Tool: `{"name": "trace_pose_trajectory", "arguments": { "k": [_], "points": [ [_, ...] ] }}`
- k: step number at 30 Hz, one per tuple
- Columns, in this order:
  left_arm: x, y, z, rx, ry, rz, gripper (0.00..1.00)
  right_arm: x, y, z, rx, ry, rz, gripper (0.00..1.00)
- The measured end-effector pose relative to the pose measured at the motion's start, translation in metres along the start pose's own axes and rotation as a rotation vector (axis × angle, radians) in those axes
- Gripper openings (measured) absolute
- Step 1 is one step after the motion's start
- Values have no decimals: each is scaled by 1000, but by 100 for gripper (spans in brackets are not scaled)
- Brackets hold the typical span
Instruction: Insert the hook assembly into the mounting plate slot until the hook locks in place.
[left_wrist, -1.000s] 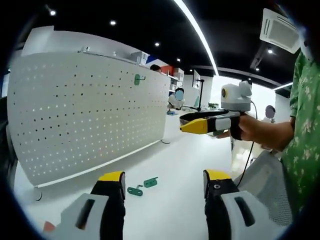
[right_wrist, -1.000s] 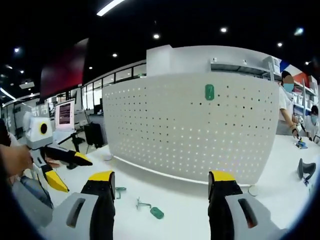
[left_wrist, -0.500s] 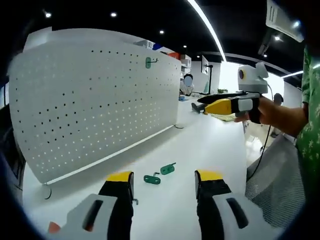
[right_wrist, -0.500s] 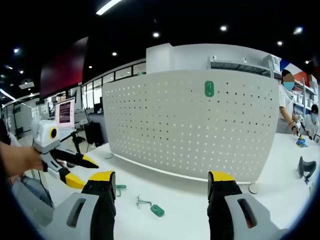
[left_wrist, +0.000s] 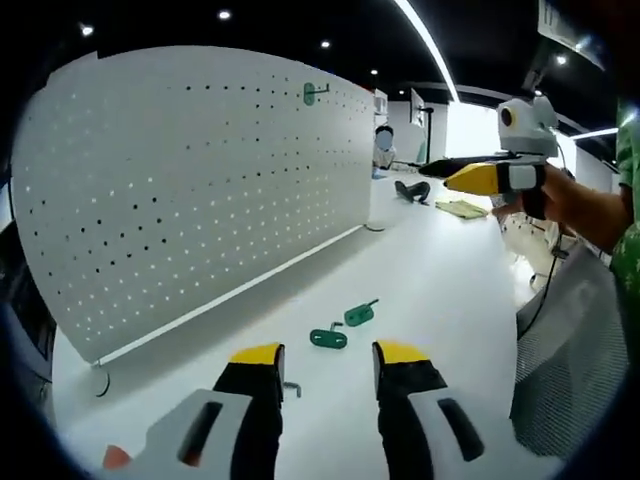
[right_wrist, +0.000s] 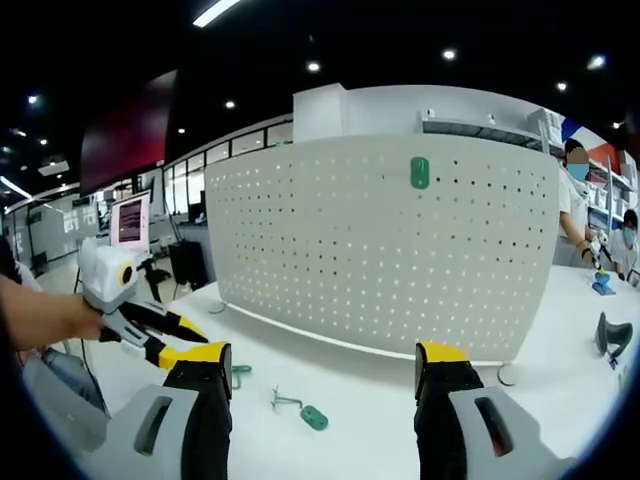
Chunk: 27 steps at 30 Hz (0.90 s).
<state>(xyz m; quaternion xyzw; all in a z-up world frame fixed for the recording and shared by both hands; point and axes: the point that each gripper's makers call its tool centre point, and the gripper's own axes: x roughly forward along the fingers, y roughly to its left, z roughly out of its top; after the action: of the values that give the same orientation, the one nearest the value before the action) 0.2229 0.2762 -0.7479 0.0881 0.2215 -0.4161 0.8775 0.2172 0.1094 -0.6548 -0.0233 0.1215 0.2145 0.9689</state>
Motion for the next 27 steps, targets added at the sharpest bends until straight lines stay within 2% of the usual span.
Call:
{"name": "trace_pose_trajectory", "arguments": {
  "k": [13, 22, 27],
  "points": [
    [18, 22, -20, 25, 82, 48, 27, 2, -2, -4, 5, 9, 0, 76],
    [29, 33, -38, 83, 155, 75, 21, 4, -3, -7, 11, 17, 1, 75],
    [34, 39, -41, 83, 162, 85, 20, 5, -4, -7, 10, 19, 1, 75]
  ]
}}
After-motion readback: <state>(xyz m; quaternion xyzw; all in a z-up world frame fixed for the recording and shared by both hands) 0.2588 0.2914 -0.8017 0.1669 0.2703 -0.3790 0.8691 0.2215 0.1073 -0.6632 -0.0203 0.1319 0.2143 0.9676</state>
